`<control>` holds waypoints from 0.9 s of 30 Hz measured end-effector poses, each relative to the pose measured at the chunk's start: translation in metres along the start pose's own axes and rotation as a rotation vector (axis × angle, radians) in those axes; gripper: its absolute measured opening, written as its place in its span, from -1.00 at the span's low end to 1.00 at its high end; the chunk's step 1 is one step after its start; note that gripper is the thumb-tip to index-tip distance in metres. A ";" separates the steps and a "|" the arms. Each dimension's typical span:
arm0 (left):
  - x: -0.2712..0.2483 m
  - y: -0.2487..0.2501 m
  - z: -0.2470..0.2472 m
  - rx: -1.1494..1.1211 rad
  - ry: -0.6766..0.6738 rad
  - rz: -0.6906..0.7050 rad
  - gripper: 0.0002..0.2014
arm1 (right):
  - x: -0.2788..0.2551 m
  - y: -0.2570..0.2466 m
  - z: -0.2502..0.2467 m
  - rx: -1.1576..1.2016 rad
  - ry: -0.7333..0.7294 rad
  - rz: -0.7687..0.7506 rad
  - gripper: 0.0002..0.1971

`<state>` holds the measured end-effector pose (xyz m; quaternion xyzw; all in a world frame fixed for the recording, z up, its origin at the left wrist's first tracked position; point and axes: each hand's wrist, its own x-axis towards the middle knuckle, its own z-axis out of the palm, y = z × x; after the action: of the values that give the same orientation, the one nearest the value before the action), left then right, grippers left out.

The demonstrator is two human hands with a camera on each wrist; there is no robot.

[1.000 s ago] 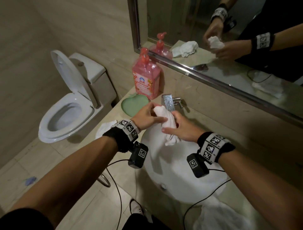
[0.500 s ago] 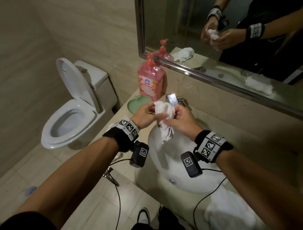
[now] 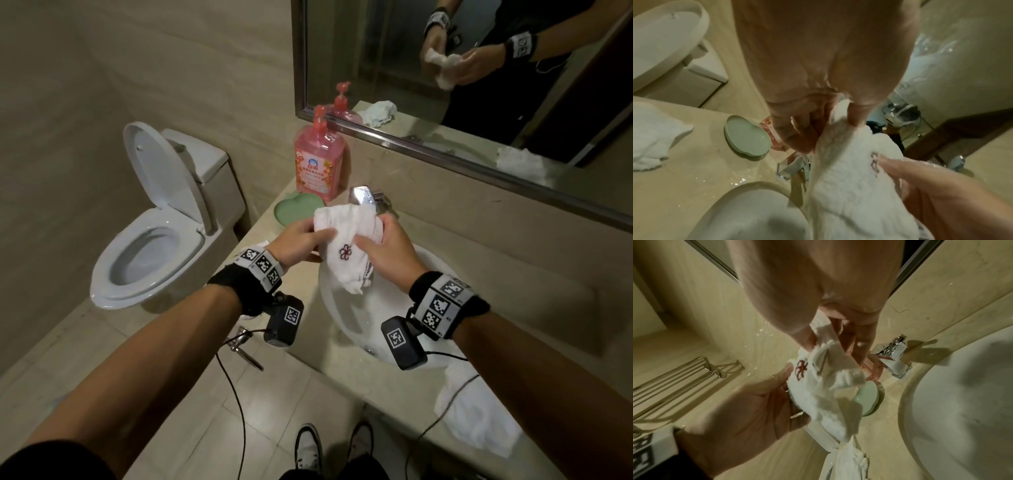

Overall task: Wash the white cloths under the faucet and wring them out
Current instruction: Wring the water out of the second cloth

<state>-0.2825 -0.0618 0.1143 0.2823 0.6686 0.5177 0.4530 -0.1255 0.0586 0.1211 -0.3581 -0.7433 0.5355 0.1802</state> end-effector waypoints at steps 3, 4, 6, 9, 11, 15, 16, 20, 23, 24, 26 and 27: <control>-0.004 -0.003 0.006 0.227 0.111 0.056 -0.71 | -0.007 -0.001 -0.007 -0.044 0.001 0.001 -0.62; -0.004 -0.003 0.010 0.295 0.155 0.074 -0.68 | -0.010 -0.002 -0.009 -0.044 -0.006 0.007 -0.60; -0.006 -0.002 0.019 0.400 0.257 0.084 -0.61 | -0.014 -0.004 -0.012 -0.024 -0.011 0.025 -0.54; -0.009 -0.001 0.035 0.329 0.304 0.048 -0.52 | -0.023 -0.003 -0.020 0.034 0.002 0.025 -0.30; -0.011 0.000 0.048 0.226 0.196 0.002 -0.59 | -0.033 0.000 -0.031 0.028 0.023 -0.017 -0.24; -0.016 0.001 0.072 -0.010 0.004 -0.080 -0.94 | -0.058 0.018 -0.064 -0.068 0.010 0.001 -0.70; -0.014 0.000 0.079 0.106 0.006 -0.055 -0.97 | -0.065 0.025 -0.073 -0.016 -0.002 0.038 -0.73; -0.002 -0.012 0.127 0.799 0.082 0.122 -0.72 | -0.091 0.052 -0.102 0.046 -0.018 0.150 -0.50; 0.007 -0.025 0.168 0.801 0.004 0.095 -0.80 | -0.111 0.078 -0.130 -0.033 0.033 0.209 -0.43; 0.010 -0.033 0.181 0.695 -0.054 0.050 -0.83 | -0.119 0.088 -0.141 -0.054 0.049 0.238 -0.44; 0.013 -0.051 0.204 0.390 -0.113 -0.047 -0.90 | -0.137 0.110 -0.160 -0.083 0.069 0.295 -0.46; 0.013 -0.060 0.215 0.291 -0.128 -0.079 -0.84 | -0.146 0.122 -0.168 -0.094 0.079 0.324 -0.47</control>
<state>-0.0895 0.0250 0.0420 0.3509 0.7170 0.3779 0.4690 0.1242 0.0859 0.0863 -0.5019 -0.6926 0.5076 0.1035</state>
